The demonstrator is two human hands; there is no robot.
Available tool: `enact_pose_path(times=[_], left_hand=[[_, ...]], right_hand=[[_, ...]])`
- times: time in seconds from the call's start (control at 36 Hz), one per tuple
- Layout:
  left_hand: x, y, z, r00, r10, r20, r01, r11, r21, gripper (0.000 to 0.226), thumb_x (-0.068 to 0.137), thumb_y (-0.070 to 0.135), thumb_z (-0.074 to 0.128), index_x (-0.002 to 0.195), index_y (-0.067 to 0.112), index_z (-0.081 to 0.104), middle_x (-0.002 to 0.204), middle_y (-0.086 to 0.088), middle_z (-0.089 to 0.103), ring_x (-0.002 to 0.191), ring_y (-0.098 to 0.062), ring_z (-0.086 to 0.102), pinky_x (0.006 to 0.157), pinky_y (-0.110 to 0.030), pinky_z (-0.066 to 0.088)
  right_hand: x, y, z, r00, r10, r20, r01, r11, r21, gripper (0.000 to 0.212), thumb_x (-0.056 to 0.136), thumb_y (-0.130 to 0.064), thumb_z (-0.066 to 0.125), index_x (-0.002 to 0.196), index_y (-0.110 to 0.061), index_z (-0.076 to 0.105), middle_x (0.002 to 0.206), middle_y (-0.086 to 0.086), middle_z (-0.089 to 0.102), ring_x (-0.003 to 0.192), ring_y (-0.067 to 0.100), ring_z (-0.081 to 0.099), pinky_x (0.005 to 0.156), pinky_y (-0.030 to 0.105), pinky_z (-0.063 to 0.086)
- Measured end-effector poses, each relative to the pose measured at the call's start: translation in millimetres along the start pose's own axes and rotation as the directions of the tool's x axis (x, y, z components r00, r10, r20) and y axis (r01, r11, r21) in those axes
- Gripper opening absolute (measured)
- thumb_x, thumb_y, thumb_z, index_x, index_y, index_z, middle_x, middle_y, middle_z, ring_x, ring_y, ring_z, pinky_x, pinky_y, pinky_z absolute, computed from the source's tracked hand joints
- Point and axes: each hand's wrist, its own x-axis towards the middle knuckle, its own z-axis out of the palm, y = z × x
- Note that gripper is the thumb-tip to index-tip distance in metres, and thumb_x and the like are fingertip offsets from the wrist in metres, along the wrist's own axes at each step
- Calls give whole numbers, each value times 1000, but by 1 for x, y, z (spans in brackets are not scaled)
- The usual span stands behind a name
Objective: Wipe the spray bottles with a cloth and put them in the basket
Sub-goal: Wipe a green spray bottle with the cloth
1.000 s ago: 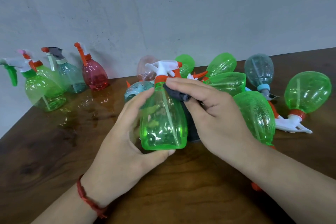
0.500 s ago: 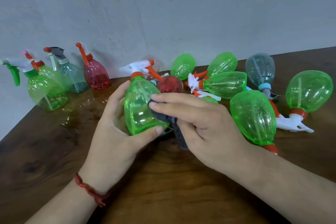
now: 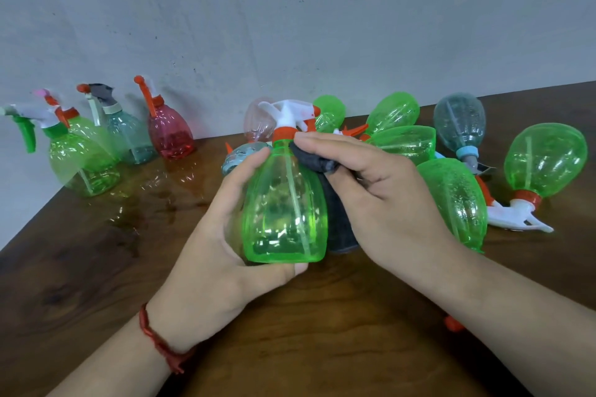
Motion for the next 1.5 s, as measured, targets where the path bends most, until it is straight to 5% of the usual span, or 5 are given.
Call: enact_pose_path(times=[0.5, 0.75, 0.92, 1.33, 1.5], left_hand=[[9, -13, -11, 941, -61, -333, 83, 995, 52, 111, 56, 25, 101, 152, 42, 47, 136, 9, 71, 122, -15, 71, 107, -48, 55], [3, -10, -6, 979, 89, -184, -44, 971, 236, 116, 67, 21, 99, 164, 27, 36, 162, 3, 50, 148, -24, 50, 119, -57, 43], [0, 3, -3, 984, 88, -153, -67, 988, 137, 117, 58, 5, 97, 160, 20, 41, 151, 13, 60, 136, -6, 61, 107, -21, 52], [2, -12, -3, 989, 86, -121, -59, 976, 210, 117, 65, 18, 105, 162, 24, 39, 160, 3, 52, 148, -22, 51, 120, -54, 42], [7, -7, -5, 938, 66, -340, -41, 996, 82, 109, 67, 1, 91, 159, 26, 40, 141, 14, 68, 129, -7, 66, 103, -23, 55]], right_hand=[[-13, -4, 10, 907, -273, 322, 355, 905, -236, 55, 90, 18, 57, 133, -13, 73, 143, -3, 66, 136, 13, 59, 116, 34, 46], [-7, -5, 3, 980, -177, 91, 189, 972, -140, 53, 93, 18, 52, 130, -13, 74, 140, -5, 68, 134, 2, 58, 115, 23, 44], [0, -7, -1, 999, 38, 8, -38, 992, 123, 44, 101, 13, 52, 128, -12, 75, 133, -9, 72, 131, 0, 60, 116, 24, 44], [-5, -3, 1, 982, -162, 100, 173, 977, -121, 52, 93, 20, 52, 127, -11, 76, 138, -3, 69, 133, 4, 60, 113, 25, 47], [-13, -5, 7, 907, -313, 282, 377, 902, -211, 50, 92, 21, 56, 129, -8, 74, 141, 2, 68, 137, 18, 59, 116, 38, 46]])
